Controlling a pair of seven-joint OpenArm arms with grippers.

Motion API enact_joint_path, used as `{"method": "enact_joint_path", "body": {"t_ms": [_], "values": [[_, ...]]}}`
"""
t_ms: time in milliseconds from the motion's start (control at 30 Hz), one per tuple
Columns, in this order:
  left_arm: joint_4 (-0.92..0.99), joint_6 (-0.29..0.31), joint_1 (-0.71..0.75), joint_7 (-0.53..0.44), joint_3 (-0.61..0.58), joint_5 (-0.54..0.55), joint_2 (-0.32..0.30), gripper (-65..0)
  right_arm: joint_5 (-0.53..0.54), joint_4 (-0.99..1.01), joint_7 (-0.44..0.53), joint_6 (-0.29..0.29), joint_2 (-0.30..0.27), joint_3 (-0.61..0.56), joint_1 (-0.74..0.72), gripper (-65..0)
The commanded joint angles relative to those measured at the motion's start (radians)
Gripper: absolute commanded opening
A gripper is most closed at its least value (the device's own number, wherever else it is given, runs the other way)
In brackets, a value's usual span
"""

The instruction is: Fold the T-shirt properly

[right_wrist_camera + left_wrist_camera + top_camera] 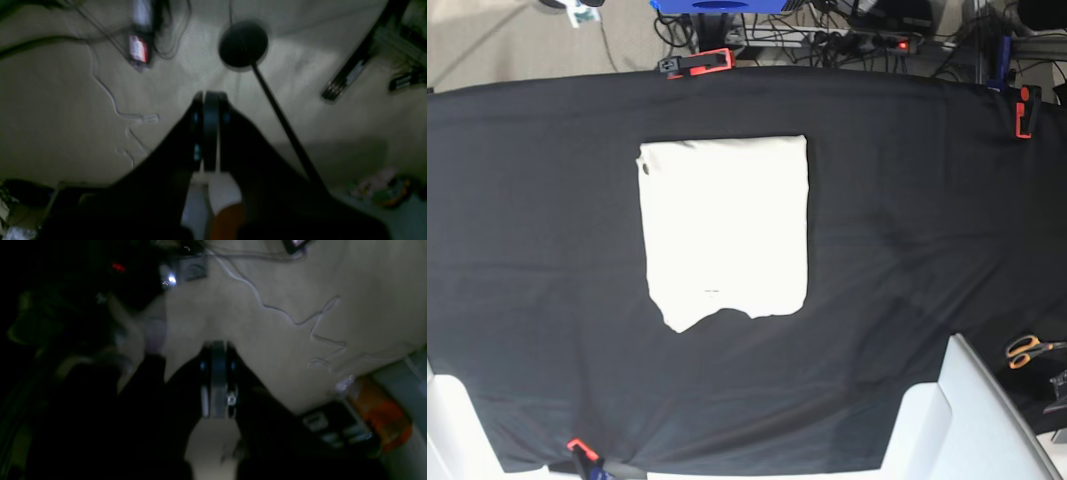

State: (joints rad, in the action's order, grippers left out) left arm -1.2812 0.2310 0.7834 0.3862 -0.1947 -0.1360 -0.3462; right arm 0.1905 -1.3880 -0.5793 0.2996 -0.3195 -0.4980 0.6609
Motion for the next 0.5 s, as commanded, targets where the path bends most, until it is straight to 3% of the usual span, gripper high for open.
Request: {"method": "enact_joint_path", "body": {"t_ms": [0, 67, 167, 267, 333, 400, 467], "values": [[0.077, -0.014, -0.025, -0.020, -0.045, 0.002, 0.008, -65.0, -0.006, 0.085, -0.006, 0.010, 0.020, -0.021, -0.028, -64.4], [0.280, -0.048, -0.118, -0.074, -0.099, 0.002, 0.039, -65.0, -0.006, 0.272, 0.011, 0.010, 0.069, -0.058, -0.109, -64.4], [0.670, -0.057, -0.307, -0.157, -0.160, 0.002, 0.117, -65.0, -0.006, 0.655, 0.140, 0.010, 0.150, -0.126, -0.266, -64.4], [1.046, -0.057, -0.493, -0.358, -0.188, 0.002, 0.177, -65.0, -0.006, 1.094, 0.408, 0.008, 0.234, -0.146, -0.413, -64.2], [1.191, -0.057, -0.577, -0.516, -0.179, 0.008, 0.195, -65.0, -0.006, 1.287, 0.634, 0.008, 0.262, -0.143, -0.470, -63.6], [1.244, -0.058, -0.617, -0.639, -0.144, 0.060, 0.200, -65.0, -0.004, 1.361, 0.844, 0.008, 0.260, -0.140, -0.482, -63.5], [1.224, -0.058, -0.628, -0.703, -0.122, 0.101, 0.200, -65.0, -0.004, 1.366, 0.977, 0.010, 0.242, -0.116, -0.478, -63.5]]}}
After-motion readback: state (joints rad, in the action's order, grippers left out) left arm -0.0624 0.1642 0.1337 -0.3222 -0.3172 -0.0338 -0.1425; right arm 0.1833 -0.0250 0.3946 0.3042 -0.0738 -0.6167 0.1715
